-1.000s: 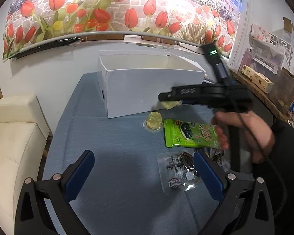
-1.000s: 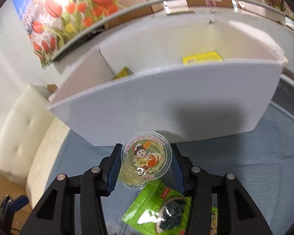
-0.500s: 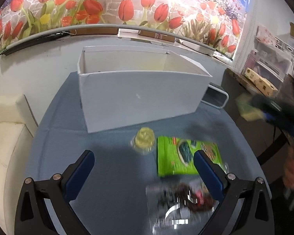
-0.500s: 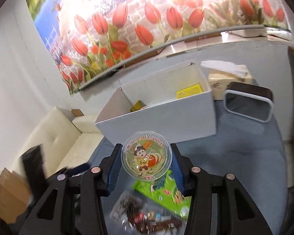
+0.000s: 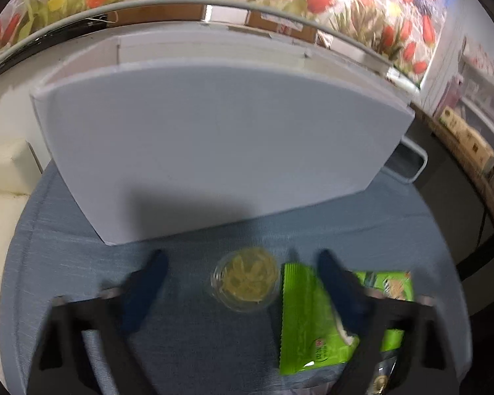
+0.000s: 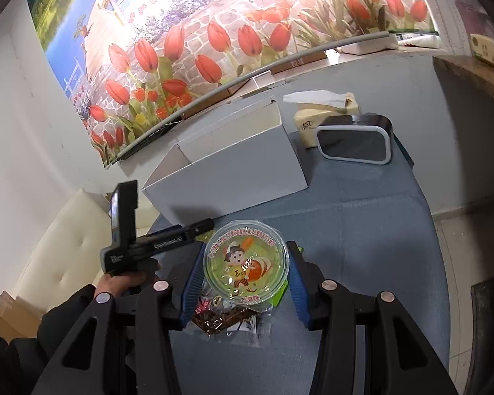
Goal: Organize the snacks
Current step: 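Grasp the small yellow jelly cup with the left gripper while the right gripper holds its cup, then release both jelly cups into the white box with both grippers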
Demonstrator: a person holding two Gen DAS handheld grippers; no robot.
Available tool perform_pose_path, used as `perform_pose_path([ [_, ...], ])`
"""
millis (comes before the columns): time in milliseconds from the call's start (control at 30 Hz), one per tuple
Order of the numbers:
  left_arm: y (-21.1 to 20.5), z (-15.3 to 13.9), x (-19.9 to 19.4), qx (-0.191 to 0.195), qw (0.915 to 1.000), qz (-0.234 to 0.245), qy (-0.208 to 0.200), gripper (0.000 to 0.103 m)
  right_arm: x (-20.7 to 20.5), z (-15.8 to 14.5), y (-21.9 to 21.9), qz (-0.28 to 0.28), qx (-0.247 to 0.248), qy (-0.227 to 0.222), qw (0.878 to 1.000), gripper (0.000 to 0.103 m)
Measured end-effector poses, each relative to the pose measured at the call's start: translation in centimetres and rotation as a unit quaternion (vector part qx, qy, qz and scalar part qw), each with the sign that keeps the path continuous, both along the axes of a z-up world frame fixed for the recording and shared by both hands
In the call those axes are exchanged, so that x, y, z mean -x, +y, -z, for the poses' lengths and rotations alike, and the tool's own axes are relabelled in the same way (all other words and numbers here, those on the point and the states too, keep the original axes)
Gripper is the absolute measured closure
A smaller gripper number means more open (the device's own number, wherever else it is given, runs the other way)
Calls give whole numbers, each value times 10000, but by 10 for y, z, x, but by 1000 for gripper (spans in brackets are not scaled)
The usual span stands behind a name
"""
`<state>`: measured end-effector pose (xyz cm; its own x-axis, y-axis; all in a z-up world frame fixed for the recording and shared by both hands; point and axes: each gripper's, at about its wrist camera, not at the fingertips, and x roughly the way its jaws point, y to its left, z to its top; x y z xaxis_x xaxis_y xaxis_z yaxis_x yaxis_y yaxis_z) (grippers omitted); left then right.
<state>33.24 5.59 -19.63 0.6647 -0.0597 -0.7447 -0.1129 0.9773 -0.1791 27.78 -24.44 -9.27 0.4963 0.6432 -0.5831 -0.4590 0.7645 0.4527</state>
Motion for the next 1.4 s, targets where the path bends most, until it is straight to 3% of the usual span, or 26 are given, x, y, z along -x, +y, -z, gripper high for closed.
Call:
perform_pose_path([
  [33, -2, 4, -2, -78, 9999, 13, 82, 50, 0, 1, 0, -2, 11, 9, 10000, 52],
  [100, -6, 8, -2, -243, 9997, 48, 75, 57, 0, 4, 1, -22, 14, 52, 10000, 52],
  [167, -6, 7, -1, -141, 9998, 88, 64, 64, 1, 5, 3, -36, 28, 48, 10000, 52],
  [333, -3, 2, 6, -119, 9998, 138, -11, 67, 2, 6, 8, -75, 28, 32, 10000, 52],
  [500, -2, -24, 27, -202, 9989, 247, -348, 67, -4, 5, 18, -134, 20, 11, 9999, 52],
  [867, 9, -118, 68, -289, 9907, 464, -1248, 67, -45, -26, 73, -441, 191, -470, 9977, 52],
  [1167, 42, -168, 26, -391, 9859, 212, -1610, 67, -120, -59, 136, -582, 388, -796, 9944, 52],
  [1400, 67, -170, -19, -269, 9881, 169, -1502, 67, -170, -55, 179, -650, 731, -773, 9922, 52],
])
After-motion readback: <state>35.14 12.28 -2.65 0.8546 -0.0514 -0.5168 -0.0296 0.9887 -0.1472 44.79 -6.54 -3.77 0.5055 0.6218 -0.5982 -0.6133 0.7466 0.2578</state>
